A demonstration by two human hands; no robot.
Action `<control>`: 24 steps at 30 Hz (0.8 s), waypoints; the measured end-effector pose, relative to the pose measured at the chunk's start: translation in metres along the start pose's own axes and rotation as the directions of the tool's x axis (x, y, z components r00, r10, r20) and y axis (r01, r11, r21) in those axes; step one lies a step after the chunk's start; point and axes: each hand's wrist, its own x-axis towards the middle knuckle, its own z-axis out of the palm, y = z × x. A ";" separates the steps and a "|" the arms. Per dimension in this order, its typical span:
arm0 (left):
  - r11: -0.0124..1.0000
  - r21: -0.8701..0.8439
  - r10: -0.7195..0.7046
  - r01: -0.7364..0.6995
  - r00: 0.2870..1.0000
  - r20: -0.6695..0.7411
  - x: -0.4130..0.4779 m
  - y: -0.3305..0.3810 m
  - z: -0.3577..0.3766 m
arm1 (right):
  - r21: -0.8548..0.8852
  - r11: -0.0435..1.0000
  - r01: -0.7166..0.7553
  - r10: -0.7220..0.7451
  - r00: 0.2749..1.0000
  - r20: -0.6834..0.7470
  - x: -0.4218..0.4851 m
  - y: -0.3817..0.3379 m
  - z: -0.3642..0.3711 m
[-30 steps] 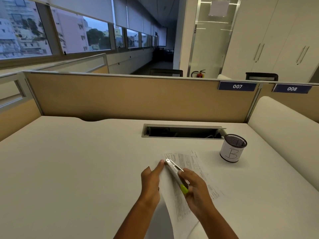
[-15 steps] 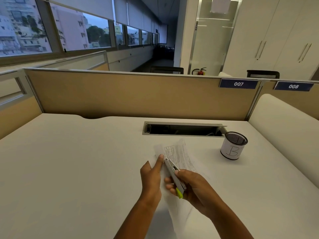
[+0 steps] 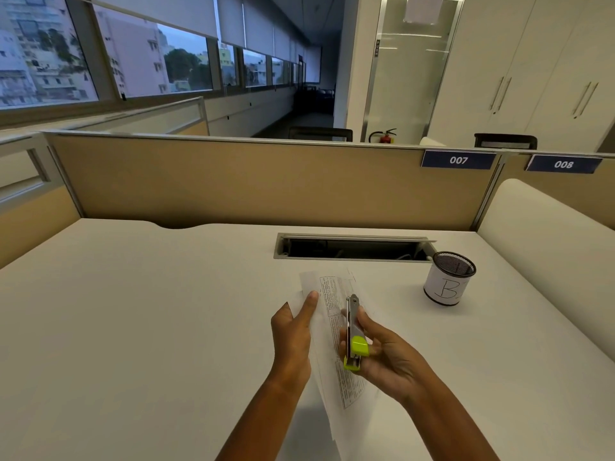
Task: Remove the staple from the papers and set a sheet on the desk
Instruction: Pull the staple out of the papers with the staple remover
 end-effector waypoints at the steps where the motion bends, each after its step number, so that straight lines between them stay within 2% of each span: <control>1: 1.000 0.015 -0.003 0.003 1.000 0.001 0.001 0.000 0.000 | 0.004 1.000 0.012 -0.012 1.000 -0.028 0.002 0.000 -0.001; 4: 1.000 0.027 -0.005 0.005 1.000 0.007 0.002 0.000 0.000 | 0.023 0.998 0.058 -0.056 0.995 -0.079 0.005 0.002 -0.002; 8: 0.999 0.050 0.009 -0.009 1.000 -0.003 0.000 0.001 -0.001 | 0.058 0.996 0.074 -0.072 0.997 -0.034 0.002 0.001 0.000; 9: 0.998 0.065 0.025 -0.024 1.000 -0.009 -0.001 0.000 -0.001 | 0.005 0.997 0.073 -0.073 0.997 -0.012 0.000 0.000 0.000; 11: 0.995 0.081 0.064 -0.063 0.998 -0.009 -0.003 0.001 -0.001 | -0.214 0.973 0.085 -0.080 0.996 0.030 -0.005 -0.002 0.001; 13: 0.989 0.104 0.104 -0.103 0.995 -0.006 -0.006 0.002 0.000 | -0.422 0.900 0.109 -0.090 0.994 0.066 -0.010 -0.003 0.003; 15: 0.982 0.129 0.139 -0.137 0.990 -0.001 -0.010 0.004 0.001 | -0.529 0.839 0.128 -0.090 0.991 0.096 -0.014 -0.005 0.008; 19: 0.963 0.170 0.207 -0.211 0.978 0.037 -0.014 0.007 0.003 | -0.606 0.785 0.127 -0.062 0.990 0.127 -0.018 -0.007 0.014; 24: 0.930 0.241 0.268 -0.277 0.961 0.069 -0.016 0.008 0.003 | -0.599 0.790 0.126 -0.041 0.987 0.153 -0.023 -0.010 0.018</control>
